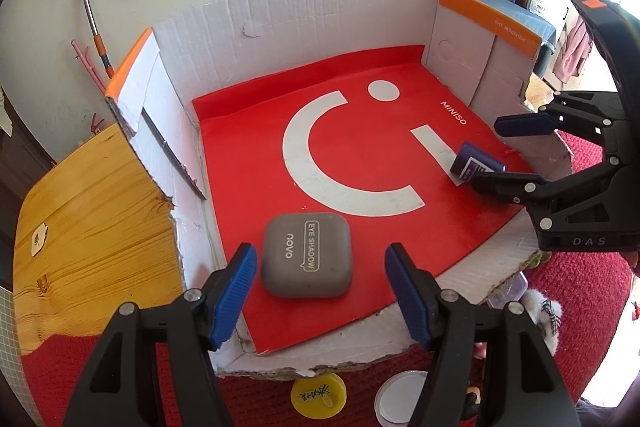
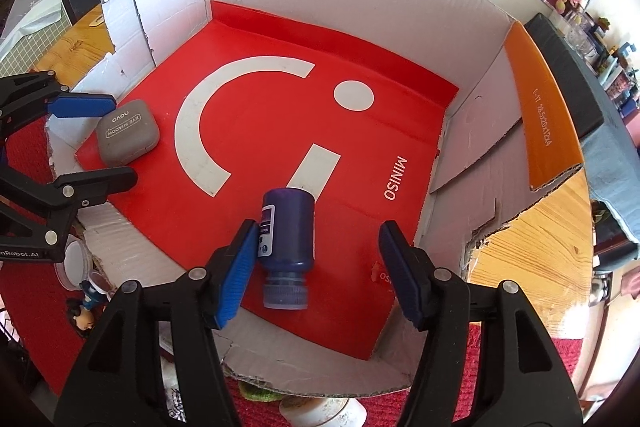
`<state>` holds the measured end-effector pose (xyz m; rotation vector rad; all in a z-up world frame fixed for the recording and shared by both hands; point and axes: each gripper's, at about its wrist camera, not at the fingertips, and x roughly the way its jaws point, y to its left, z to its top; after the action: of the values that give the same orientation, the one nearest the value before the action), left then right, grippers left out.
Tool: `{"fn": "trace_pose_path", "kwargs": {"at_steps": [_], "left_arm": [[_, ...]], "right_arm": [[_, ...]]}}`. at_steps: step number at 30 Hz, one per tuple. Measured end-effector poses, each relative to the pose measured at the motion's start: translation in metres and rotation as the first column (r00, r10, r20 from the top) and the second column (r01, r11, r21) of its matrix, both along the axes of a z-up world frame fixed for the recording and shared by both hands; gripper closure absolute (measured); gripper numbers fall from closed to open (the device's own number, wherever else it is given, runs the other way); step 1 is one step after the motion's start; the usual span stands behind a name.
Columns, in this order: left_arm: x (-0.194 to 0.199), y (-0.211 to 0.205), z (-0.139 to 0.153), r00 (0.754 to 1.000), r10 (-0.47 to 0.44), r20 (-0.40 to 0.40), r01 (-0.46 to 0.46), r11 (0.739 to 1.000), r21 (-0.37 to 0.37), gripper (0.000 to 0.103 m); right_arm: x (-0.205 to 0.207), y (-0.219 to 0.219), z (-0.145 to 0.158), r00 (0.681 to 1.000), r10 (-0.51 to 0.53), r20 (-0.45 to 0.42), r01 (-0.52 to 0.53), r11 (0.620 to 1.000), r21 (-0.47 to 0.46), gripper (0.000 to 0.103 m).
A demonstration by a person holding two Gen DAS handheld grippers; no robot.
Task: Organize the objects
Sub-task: 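Withdraw both tools from the box back over the mat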
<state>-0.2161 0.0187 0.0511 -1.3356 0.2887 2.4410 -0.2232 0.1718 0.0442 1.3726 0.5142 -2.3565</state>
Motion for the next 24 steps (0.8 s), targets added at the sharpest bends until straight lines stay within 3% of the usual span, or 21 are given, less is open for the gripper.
{"fn": "trace_pose_path", "kwargs": {"at_steps": [12,24], "left_arm": [[0.041,-0.017,0.041,0.995,0.051,-0.090,-0.045,0.996,0.075,0.034],[0.100,-0.029,0.063,0.975,0.120,-0.187,-0.099,0.988,0.117,0.031]], "right_arm": [[0.047,-0.022,0.049,0.996,-0.040,-0.084,0.031,0.995,-0.099,0.043],[0.116,0.007,0.100,0.969,-0.118,-0.216,0.063,0.967,-0.247,0.038]]}}
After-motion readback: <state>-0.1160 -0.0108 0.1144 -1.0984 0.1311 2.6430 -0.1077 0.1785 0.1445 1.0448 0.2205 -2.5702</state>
